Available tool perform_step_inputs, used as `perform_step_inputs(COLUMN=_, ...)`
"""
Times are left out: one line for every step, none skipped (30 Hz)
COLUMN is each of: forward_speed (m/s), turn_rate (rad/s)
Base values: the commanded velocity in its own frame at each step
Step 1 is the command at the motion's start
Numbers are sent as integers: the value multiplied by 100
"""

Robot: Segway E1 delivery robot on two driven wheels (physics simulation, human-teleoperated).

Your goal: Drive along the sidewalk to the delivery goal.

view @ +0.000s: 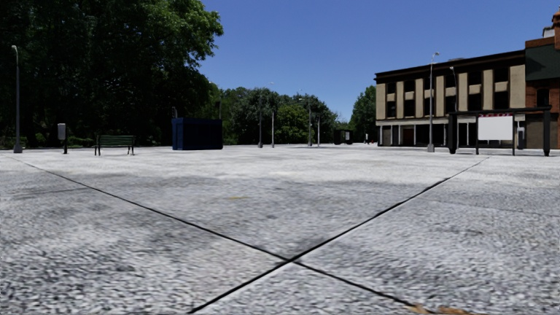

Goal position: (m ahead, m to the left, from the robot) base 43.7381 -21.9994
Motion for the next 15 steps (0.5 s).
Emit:
perform_step_inputs(forward_speed=200, turn_rate=0)
perform_step_inputs(forward_speed=200, turn_rate=0)
perform_step_inputs(forward_speed=200, turn_rate=0)
perform_step_inputs(forward_speed=200, turn_rate=0)
perform_step_inputs(forward_speed=200, turn_rate=0)
perform_step_inputs(forward_speed=200, turn_rate=0)
perform_step_inputs(forward_speed=200, turn_rate=0)
perform_step_inputs(forward_speed=200, turn_rate=0)
perform_step_inputs(forward_speed=200, turn_rate=0)
perform_step_inputs(forward_speed=200, turn_rate=0)
perform_step_inputs(forward_speed=200, turn_rate=0)
perform_step_inputs(forward_speed=200, turn_rate=0)
perform_step_inputs(forward_speed=200, turn_rate=0)
perform_step_inputs(forward_speed=200, turn_rate=0)
perform_step_inputs(forward_speed=200, turn_rate=0)
